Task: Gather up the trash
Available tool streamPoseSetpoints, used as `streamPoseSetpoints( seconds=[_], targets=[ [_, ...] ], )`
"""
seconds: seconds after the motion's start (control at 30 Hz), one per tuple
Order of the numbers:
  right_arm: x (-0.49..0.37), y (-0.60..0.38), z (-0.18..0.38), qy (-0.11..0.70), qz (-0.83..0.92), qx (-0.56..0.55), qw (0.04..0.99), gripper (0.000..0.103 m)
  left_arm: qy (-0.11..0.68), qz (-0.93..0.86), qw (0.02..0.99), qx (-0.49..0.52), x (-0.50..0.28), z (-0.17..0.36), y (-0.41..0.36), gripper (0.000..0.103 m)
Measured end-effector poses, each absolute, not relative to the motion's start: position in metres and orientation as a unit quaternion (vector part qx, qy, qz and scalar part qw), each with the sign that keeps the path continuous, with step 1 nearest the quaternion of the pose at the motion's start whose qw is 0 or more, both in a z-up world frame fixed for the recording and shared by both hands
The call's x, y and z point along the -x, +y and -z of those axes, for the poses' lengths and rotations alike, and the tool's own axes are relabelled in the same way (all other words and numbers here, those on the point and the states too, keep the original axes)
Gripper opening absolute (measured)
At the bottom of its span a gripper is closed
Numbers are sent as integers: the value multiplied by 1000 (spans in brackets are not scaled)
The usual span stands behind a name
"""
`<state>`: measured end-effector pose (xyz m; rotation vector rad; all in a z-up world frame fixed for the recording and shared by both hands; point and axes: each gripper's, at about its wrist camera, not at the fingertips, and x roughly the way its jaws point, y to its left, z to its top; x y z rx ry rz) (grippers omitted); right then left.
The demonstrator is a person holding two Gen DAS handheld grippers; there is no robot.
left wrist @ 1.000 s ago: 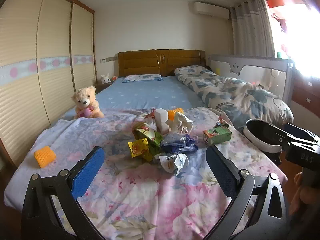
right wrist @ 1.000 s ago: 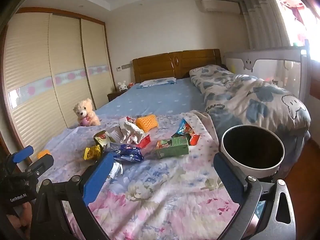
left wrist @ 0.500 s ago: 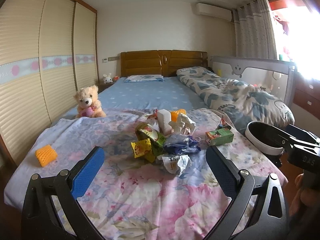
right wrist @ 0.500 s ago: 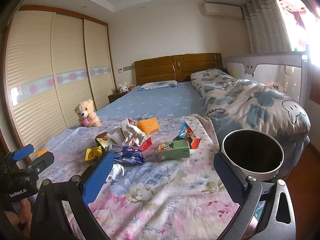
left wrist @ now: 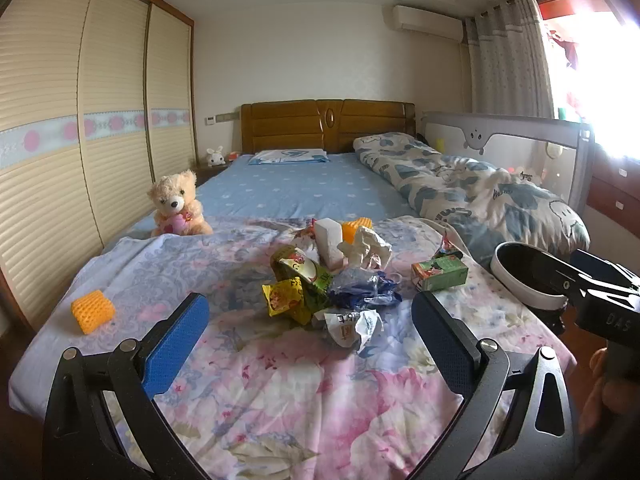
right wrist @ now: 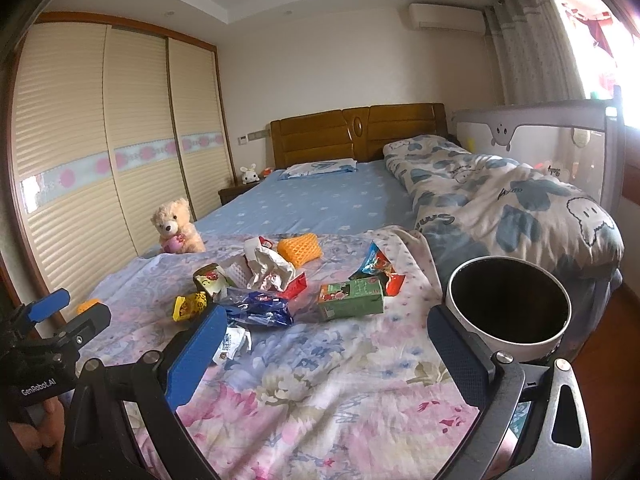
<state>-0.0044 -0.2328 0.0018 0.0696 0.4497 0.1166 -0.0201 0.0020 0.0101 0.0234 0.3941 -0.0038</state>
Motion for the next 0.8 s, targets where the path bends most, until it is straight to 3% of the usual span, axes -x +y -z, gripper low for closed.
streamPoseSetpoints(
  seconds=[0.8],
  targets=[
    [4,-230,-1,221,-62,-37,972,101,201,7,980,-12,19,-6,0,103]
  ],
)
